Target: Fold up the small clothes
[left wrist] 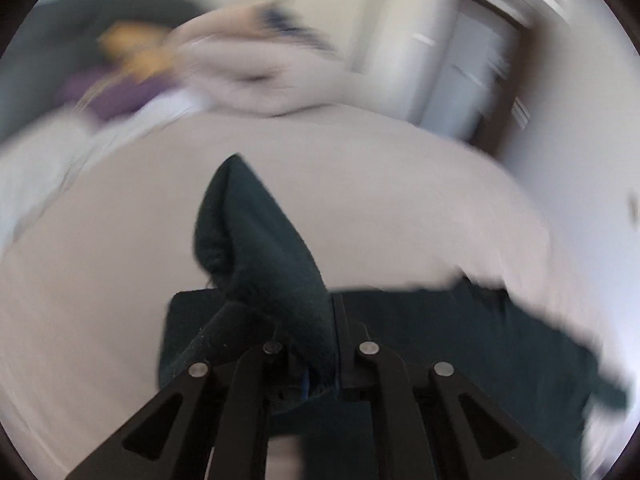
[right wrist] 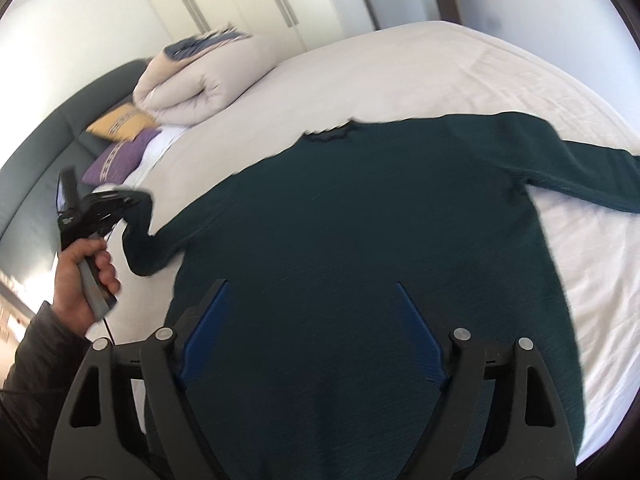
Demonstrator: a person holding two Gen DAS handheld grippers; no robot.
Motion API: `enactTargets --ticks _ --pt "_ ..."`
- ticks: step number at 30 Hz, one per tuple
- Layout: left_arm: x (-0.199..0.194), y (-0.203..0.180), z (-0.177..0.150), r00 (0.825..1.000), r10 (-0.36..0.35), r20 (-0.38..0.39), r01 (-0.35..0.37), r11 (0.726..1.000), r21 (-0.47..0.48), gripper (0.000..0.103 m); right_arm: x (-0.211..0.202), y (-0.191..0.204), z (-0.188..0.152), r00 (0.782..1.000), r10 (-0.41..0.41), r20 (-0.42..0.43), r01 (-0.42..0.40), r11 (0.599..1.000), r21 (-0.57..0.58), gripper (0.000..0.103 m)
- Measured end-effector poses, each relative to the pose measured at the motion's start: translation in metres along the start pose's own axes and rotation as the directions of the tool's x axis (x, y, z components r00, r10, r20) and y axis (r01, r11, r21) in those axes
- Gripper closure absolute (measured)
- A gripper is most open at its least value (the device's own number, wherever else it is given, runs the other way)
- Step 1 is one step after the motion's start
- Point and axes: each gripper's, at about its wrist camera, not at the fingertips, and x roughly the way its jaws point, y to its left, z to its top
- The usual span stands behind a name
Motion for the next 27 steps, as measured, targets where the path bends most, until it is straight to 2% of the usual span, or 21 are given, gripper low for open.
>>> enactTargets --ticks 2,4,6,9,10,12,14,15,16,19,21,26,27 --pt "0.009 -0.061 -0.020 1.000 0.004 -0.024 0.001 0.983 0.182 0.096 0.003 -0.019 0.010 1.000 0.001 0.002 -0.001 0.999 0.039 0.022" --pt "0.022 -0.107 -0.052 0.999 -0.001 -0.052 0.017 0.952 0.306 0.096 0.008 -0.036 0.021 1.000 -0.001 0.001 0.001 0.998 0.063 0.022" --pt "0.026 -0.122 -0.073 0.996 -0.011 -0.089 0.040 0.945 0.324 0.096 0.017 -0.053 0.032 1.000 0.000 -0.017 0.001 0.997 0.077 0.022" --pt "0.034 -0.111 -0.085 0.991 -0.048 -0.129 0.083 0.955 0.285 0.095 0.041 -0.076 0.047 0.997 0.052 -0.063 -0.043 0.989 0.139 0.022" --pt "0.033 -0.108 -0.088 0.989 -0.058 -0.134 0.094 0.955 0.281 0.091 0.052 -0.082 0.052 0.993 0.081 -0.087 -0.065 0.983 0.170 0.022" --pt "0.030 -0.106 -0.093 0.989 -0.070 -0.133 0.104 0.956 0.274 0.089 0.088 -0.089 0.064 0.971 0.184 -0.151 -0.141 0.955 0.259 0.022" --pt "0.026 -0.101 -0.095 0.989 -0.078 -0.128 0.108 0.964 0.242 0.074 0.126 -0.088 0.072 0.939 0.282 -0.198 -0.206 0.920 0.335 0.022" --pt "0.027 -0.099 -0.095 0.989 -0.079 -0.123 0.105 0.968 0.227 0.062 0.145 -0.085 0.076 0.923 0.315 -0.222 -0.221 0.904 0.366 0.022" --pt "0.027 -0.097 -0.096 0.990 -0.077 -0.119 0.101 0.971 0.215 0.057 0.164 -0.081 0.080 0.904 0.353 -0.243 -0.240 0.887 0.395 0.022" --pt "0.029 -0.093 -0.095 0.989 -0.097 -0.112 0.116 0.976 0.183 0.057 0.213 -0.067 0.085 0.840 0.459 -0.290 -0.282 0.825 0.490 0.022" --pt "0.030 -0.091 -0.095 0.987 -0.112 -0.112 0.130 0.978 0.166 0.057 0.237 -0.061 0.088 0.810 0.510 -0.289 -0.300 0.784 0.544 0.022" --pt "0.029 -0.079 -0.097 0.984 -0.144 -0.104 0.155 0.982 0.106 0.057 0.281 -0.038 0.089 0.782 0.553 -0.286 -0.306 0.742 0.597 0.022" --pt "0.028 -0.076 -0.097 0.983 -0.151 -0.102 0.161 0.983 0.090 0.057 0.289 -0.033 0.090 0.781 0.551 -0.294 -0.309 0.751 0.584 0.030"
